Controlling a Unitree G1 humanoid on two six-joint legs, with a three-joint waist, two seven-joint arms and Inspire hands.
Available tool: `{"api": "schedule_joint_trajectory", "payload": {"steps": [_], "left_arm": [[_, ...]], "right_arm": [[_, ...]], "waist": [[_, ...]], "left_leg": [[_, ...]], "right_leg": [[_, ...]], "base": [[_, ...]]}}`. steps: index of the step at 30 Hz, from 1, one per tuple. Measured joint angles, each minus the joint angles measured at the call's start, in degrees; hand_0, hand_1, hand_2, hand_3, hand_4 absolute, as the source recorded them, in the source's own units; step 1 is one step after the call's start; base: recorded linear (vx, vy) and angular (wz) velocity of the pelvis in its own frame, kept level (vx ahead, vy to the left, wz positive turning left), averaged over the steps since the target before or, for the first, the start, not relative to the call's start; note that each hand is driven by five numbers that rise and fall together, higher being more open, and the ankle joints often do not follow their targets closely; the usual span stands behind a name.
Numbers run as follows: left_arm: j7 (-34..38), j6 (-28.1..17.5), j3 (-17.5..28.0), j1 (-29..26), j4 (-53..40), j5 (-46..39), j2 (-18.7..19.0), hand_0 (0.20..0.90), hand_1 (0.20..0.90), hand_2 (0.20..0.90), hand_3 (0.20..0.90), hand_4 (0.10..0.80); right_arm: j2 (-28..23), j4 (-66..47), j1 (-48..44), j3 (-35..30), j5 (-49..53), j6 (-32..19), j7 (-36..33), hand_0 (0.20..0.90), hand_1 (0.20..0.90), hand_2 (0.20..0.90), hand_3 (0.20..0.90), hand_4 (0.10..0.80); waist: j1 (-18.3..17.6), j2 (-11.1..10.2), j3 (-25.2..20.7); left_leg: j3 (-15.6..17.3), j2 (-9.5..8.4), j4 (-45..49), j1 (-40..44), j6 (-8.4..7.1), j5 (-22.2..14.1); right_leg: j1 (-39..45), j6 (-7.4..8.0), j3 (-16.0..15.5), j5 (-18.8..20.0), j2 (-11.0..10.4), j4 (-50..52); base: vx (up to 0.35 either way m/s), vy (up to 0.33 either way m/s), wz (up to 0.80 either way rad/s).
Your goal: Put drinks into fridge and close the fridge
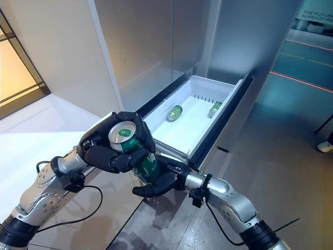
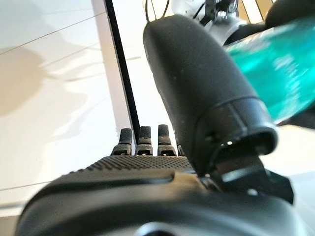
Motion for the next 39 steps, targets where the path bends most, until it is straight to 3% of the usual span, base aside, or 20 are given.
{"api": "schedule_joint_trajectory", "payload": {"steps": [13,26,27,29,31,32,39], "left_arm": [[1.07,2.08,-0.11,0.0,1.35,2.32,0.06,0.3,0.3,0.3,0.2,0.1],[0.93,2.63,-1.7,0.0,1.63,2.14,0.19,0.3,0.3,0.3,0.2,0.1],[0.89,2.63,-2.41,-0.02,1.63,2.04,0.19,0.3,0.3,0.3,0.2,0.1],[0.85,2.68,-3.17,-0.02,1.75,2.03,0.24,0.3,0.3,0.3,0.2,0.1],[0.86,2.68,-3.64,-0.02,2.61,1.18,0.12,0.3,0.3,0.3,0.2,0.1],[0.89,2.68,-3.79,-0.02,2.82,0.89,0.09,0.3,0.3,0.3,0.2,0.1],[1.29,2.68,-5.07,-0.02,3.99,-0.3,-0.43,0.3,0.3,0.3,0.2,0.1]], "right_arm": [[-0.22,-2.36,-4.11,-1.79,0.03,-0.57,-0.35,0.9,0.9,0.9,0.9,0.8],[0.03,-2.12,-4.11,-1.68,3.55,4.47,-0.38,0.9,0.9,0.9,0.9,0.8],[0.05,-2.1,-4.11,-1.34,3.92,5.12,-0.38,0.841,0.841,0.841,0.831,0.731],[0.03,-1.51,-4.11,-0.82,4.61,5.51,-0.4,0.82,0.82,0.82,0.807,0.707],[0.26,-1.17,-4.11,-0.26,5.18,5.63,-0.53,0.836,0.836,0.836,0.826,0.726],[0.28,-1.06,-4.11,0.21,5.45,5.66,-0.73,0.9,0.9,0.9,0.9,0.8],[1.4,-0.31,-4.12,1.86,5.75,5.69,-3.25,0.9,0.9,0.9,0.9,0.8]], "waist": [[0.07,-0.26,0.16],[0.13,-0.69,0.43],[0.13,-0.69,0.43],[0.11,-0.69,0.43],[0.06,-0.69,0.43],[0.07,-0.69,0.43],[0.12,-0.76,0.45]], "left_leg": [[-0.1,-0.04,0.0,-0.1,0.0,0.0],[-0.1,-0.06,0.01,-0.1,0.0,0.0],[-0.1,-0.06,0.01,-0.09,0.0,0.0],[-0.1,-0.07,0.01,-0.08,0.0,0.0],[-0.1,-0.07,0.01,-0.02,0.0,0.01],[-0.1,-0.08,0.01,-0.01,0.0,0.01],[-0.1,-0.08,0.01,0.49,-0.01,0.01]], "right_leg": [[-0.06,0.03,-0.03,-0.02,-0.01,0.0],[-0.06,0.03,-0.05,-0.02,-0.02,0.0],[-0.06,0.03,-0.05,-0.02,-0.02,0.0],[-0.05,0.03,-0.05,-0.02,-0.02,0.0],[0.02,0.02,-0.05,-0.01,0.0,0.0],[0.03,0.02,-0.05,-0.01,0.0,0.0],[0.6,0.03,-0.08,-0.02,-0.02,-0.01]], "base": [[0.0,0.0,0.0],[0.0,0.0,0.0],[0.0,0.0,0.0],[0.0,0.0,0.0],[0.039,0.016,0.0],[0.041,0.013,0.0],[0.0,0.0,0.0]]}}
